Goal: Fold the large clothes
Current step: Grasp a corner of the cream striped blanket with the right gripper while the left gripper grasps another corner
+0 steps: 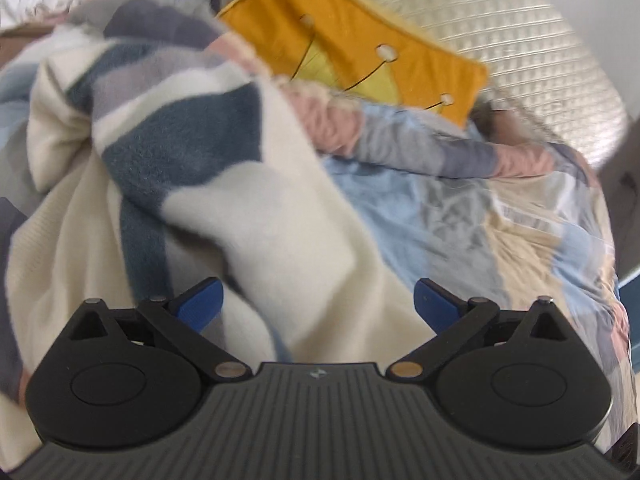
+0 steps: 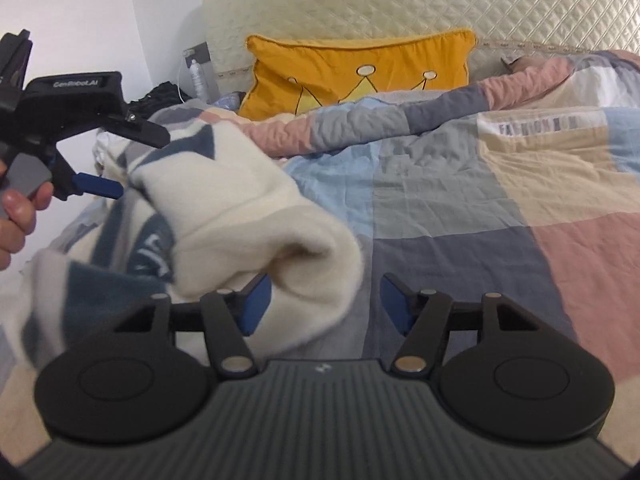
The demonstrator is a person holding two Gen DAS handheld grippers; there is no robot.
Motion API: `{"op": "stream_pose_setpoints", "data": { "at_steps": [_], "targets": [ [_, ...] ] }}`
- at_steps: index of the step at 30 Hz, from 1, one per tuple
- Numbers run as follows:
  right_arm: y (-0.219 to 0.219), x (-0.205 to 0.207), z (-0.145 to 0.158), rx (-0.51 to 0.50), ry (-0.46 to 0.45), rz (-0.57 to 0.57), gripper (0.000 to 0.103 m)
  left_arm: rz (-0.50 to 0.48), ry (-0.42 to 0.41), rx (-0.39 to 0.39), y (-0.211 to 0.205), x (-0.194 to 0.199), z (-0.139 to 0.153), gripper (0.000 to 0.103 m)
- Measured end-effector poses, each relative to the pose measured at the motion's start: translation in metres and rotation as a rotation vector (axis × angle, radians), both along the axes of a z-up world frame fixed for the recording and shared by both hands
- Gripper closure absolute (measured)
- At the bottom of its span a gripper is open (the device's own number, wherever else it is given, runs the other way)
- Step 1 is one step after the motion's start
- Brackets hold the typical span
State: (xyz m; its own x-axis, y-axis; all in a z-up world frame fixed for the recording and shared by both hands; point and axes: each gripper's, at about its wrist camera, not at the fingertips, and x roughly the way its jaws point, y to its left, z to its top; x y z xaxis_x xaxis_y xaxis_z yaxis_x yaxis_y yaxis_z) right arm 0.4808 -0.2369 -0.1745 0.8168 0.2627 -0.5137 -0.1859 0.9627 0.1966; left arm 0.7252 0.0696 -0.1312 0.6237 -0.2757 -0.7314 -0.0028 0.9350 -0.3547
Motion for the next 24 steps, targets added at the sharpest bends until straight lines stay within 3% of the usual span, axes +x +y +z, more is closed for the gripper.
{"op": "stream_pose_setpoints", "data": {
  "at_steps": [4,7,12,13,15,19,24],
  "targets": [
    [0.006,0.033,-0.013,-0.004,-0.025,0.026,0.04,0.005,0.066,-0.038,0.008,0.038,-0.025,0.015],
    [0.007,0.054,-0.023,0.006,0.013,0.052,0.039,0.019,0.079,-0.068,0.008,0.051,-0.036,0.032],
    [0.014,0.07,-0.031,0.03,0.04,0.086,0.038,0.009,0.058,-0.107,0.008,0.044,-0.026,0.084],
    [0.014,0.07,-0.031,0.041,0.045,0.08,0.046,0.003,0.045,-0.109,0.007,0.042,-0.019,0.086],
    [0.013,0.07,-0.028,0.059,0.057,0.051,0.072,-0.011,0.003,-0.104,0.006,0.033,-0.001,0.088],
    [0.008,0.065,-0.012,0.067,0.039,0.037,0.078,-0.011,-0.087,-0.127,0.006,0.012,0.046,0.089],
    [-0.003,0.044,0.031,0.065,-0.023,0.007,0.08,0.005,-0.186,-0.159,0.018,-0.039,0.117,0.09]
  ]
}}
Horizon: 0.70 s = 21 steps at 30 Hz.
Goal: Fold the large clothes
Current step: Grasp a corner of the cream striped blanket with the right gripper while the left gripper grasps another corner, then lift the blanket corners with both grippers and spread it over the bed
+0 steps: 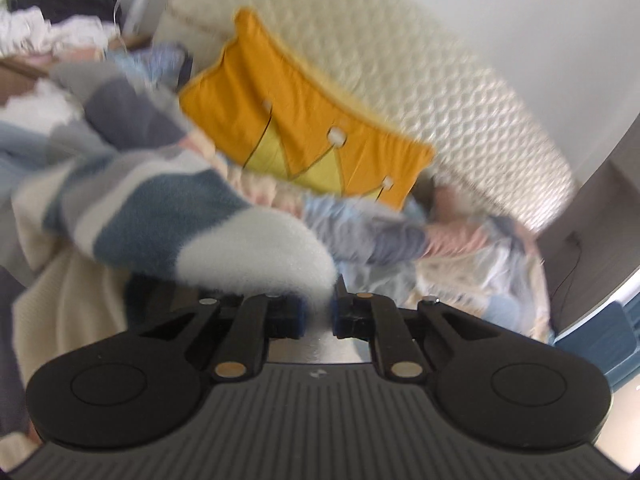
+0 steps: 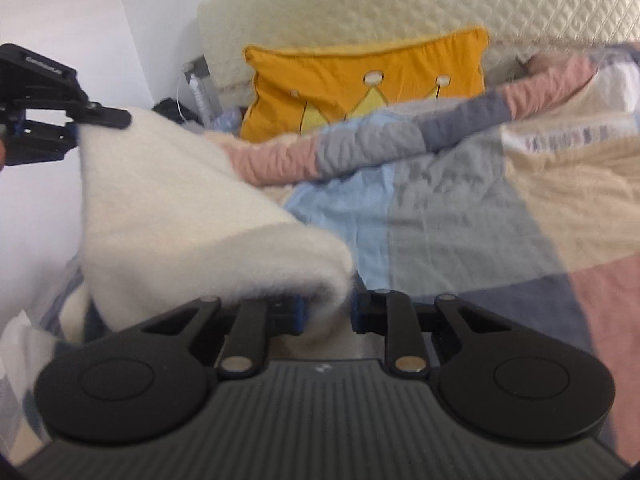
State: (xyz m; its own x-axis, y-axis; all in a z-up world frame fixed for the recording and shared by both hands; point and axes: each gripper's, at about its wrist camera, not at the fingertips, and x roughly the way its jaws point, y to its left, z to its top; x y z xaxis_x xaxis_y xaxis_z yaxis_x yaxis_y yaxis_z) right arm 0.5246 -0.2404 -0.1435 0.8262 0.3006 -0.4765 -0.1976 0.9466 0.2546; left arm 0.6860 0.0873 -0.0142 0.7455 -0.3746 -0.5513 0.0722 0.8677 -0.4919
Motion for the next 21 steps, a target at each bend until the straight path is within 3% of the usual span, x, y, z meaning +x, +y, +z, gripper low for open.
{"op": "stream_pose_setpoints", "data": {
  "at_steps": [8,12,21],
  "targets": [
    [-0.009,-0.078,0.116,-0.033,-0.198,0.008,0.081,0.035,-0.17,-0.054,0.038,-0.133,0.12,0.09],
    [-0.007,-0.13,0.175,-0.049,-0.29,0.025,0.081,0.065,-0.252,-0.126,0.06,-0.212,0.168,0.09],
    [-0.015,-0.237,0.278,-0.043,-0.422,0.025,0.081,0.037,-0.362,-0.145,0.072,-0.381,0.26,0.09]
  ]
}}
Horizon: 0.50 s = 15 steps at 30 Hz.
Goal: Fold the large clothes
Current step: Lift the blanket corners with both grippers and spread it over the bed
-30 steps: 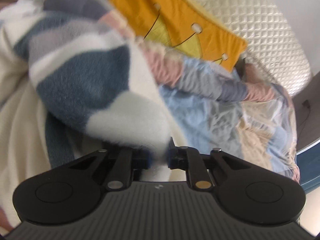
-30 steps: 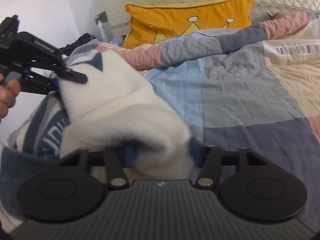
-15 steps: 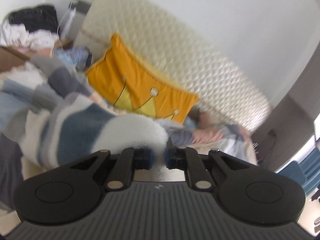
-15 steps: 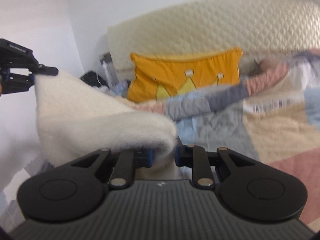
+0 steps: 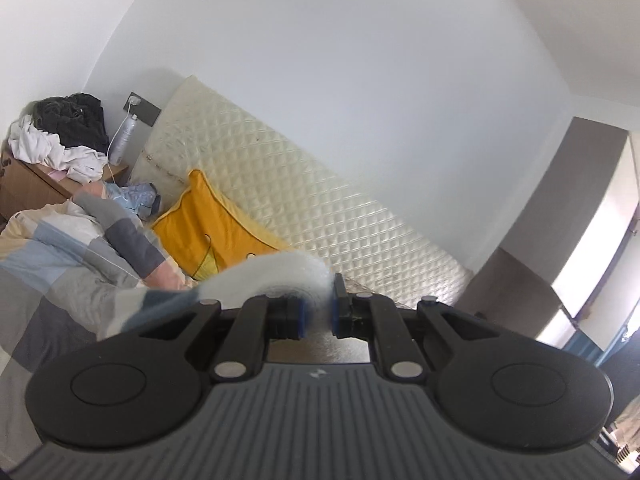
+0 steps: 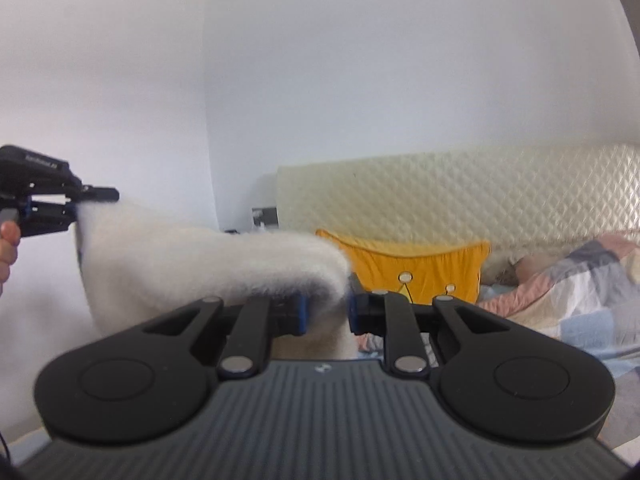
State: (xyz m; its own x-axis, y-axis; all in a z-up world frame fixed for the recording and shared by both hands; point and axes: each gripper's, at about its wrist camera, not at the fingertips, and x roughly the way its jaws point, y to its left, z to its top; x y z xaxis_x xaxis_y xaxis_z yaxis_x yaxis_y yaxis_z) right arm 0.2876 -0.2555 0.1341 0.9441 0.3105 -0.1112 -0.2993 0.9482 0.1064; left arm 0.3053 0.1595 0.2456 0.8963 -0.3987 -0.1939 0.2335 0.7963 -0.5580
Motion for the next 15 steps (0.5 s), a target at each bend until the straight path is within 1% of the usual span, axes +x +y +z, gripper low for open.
{"op": "stream_pose_setpoints", "data": {
  "at_steps": [3,6,8,10,12,15],
  "targets": [
    [-0.005,-0.032,0.032,-0.005,-0.043,-0.009,0.081,-0.016,-0.01,0.023,-0.004,-0.054,0.028,0.09],
    [-0.007,-0.067,0.064,-0.035,-0.099,-0.008,0.081,-0.033,-0.034,0.012,-0.006,-0.109,0.054,0.09],
    [-0.01,-0.093,0.082,-0.053,-0.148,-0.001,0.082,-0.044,-0.044,0.011,-0.009,-0.144,0.07,0.09],
    [-0.015,-0.114,0.097,-0.055,-0.179,0.008,0.082,-0.061,-0.044,0.025,-0.013,-0.175,0.081,0.09],
    [-0.02,-0.132,0.109,-0.067,-0.2,0.013,0.082,-0.081,-0.033,0.031,-0.018,-0.198,0.087,0.09],
    [-0.024,-0.147,0.118,-0.106,-0.214,0.006,0.082,-0.099,0.008,0.052,-0.029,-0.214,0.08,0.09]
  ]
}}
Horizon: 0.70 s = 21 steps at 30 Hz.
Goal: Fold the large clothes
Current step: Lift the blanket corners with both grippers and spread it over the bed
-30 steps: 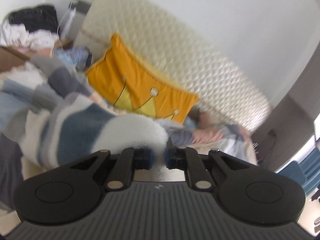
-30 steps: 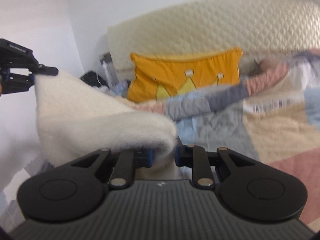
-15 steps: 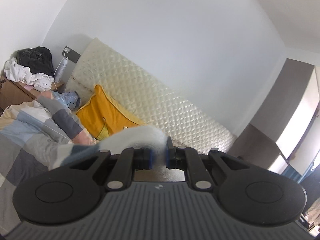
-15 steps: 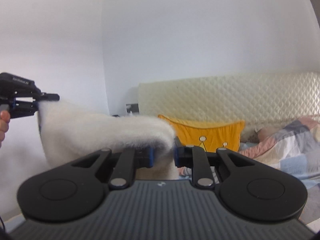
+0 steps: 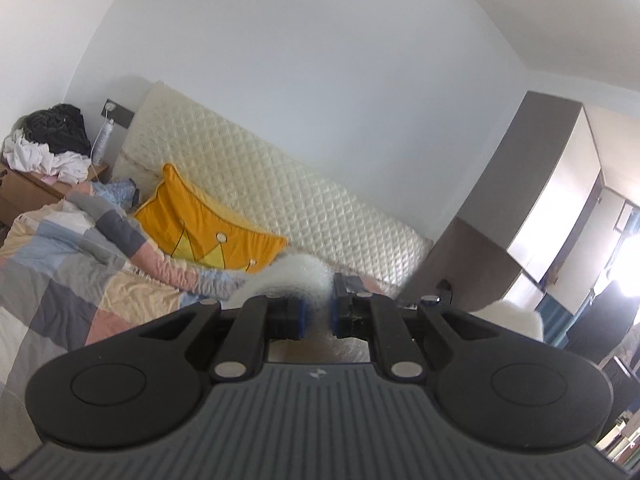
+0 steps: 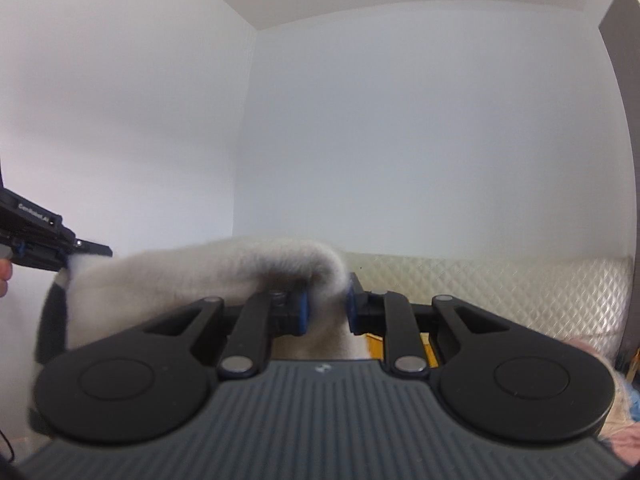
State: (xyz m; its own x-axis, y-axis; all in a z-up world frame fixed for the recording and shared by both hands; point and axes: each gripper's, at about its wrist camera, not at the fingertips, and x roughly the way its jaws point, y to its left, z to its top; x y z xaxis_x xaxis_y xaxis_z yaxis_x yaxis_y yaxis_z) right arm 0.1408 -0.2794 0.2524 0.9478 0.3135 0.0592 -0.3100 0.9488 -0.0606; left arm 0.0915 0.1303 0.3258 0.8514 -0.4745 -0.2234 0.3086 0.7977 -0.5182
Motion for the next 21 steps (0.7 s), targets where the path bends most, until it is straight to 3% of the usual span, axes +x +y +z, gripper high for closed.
{"op": "stream_pose_setpoints", "data": {
  "at_steps": [2,7,13,17,21],
  "targets": [
    [-0.002,0.003,-0.001,-0.015,0.018,-0.008,0.082,-0.014,0.03,0.007,-0.008,0.002,-0.013,0.09],
    [-0.003,0.05,-0.036,-0.046,0.096,-0.032,0.082,-0.005,0.112,0.02,-0.021,0.062,-0.071,0.09],
    [-0.003,0.147,-0.1,-0.06,0.183,-0.058,0.082,0.04,0.224,0.043,-0.018,0.204,-0.164,0.09],
    [-0.004,0.232,-0.141,-0.031,0.282,-0.087,0.082,0.072,0.31,0.046,-0.01,0.313,-0.223,0.089],
    [0.0,0.321,-0.207,-0.009,0.407,-0.111,0.082,0.1,0.359,0.068,-0.009,0.405,-0.286,0.089]
  ]
}}
